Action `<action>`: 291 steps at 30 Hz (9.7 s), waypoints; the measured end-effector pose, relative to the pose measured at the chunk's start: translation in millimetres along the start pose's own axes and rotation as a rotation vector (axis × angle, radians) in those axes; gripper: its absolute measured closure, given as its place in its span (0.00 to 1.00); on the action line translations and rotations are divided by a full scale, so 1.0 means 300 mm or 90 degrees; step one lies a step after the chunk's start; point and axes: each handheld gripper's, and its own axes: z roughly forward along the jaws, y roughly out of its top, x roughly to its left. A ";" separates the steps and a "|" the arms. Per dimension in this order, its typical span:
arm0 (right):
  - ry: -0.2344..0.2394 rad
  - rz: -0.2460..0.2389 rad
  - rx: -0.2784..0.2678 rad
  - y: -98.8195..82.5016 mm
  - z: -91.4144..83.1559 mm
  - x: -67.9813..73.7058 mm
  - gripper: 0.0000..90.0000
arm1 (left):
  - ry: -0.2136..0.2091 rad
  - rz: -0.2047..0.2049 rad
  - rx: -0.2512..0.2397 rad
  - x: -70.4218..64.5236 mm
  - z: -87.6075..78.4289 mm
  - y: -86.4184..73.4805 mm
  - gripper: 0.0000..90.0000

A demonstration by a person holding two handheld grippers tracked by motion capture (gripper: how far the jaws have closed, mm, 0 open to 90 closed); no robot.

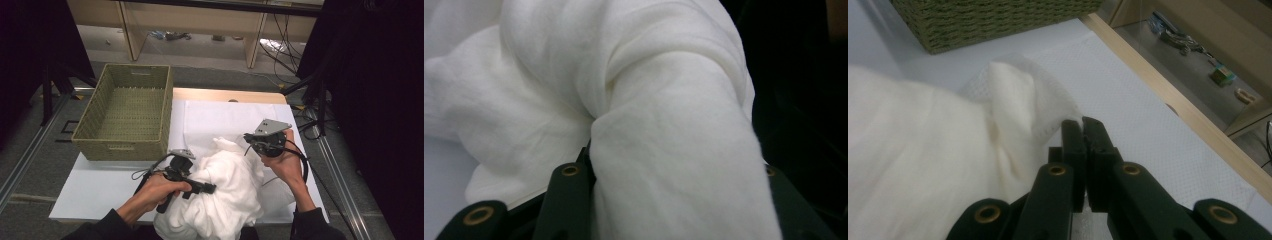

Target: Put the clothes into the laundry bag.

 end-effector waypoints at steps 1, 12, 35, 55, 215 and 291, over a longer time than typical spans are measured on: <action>0.007 0.002 -0.002 0.003 -0.001 0.004 1.00 | 0.020 0.003 -0.009 0.003 -0.025 0.011 0.62; 0.005 -0.003 0.008 0.024 0.017 0.033 1.00 | 0.013 0.079 0.074 -0.047 0.138 0.001 0.57; 0.023 -0.019 0.017 0.002 -0.020 0.067 1.00 | 0.073 0.016 0.012 0.051 0.287 0.068 0.34; 0.019 -0.005 0.012 -0.008 -0.024 0.042 1.00 | 0.071 -0.063 -0.053 0.289 0.168 0.161 0.29; 0.045 0.013 0.022 -0.040 -0.097 0.032 1.00 | 0.231 0.108 0.102 0.147 0.198 0.028 0.18; 0.050 0.057 0.052 -0.128 -0.114 0.011 1.00 | 0.226 0.050 0.038 0.058 0.522 0.175 0.30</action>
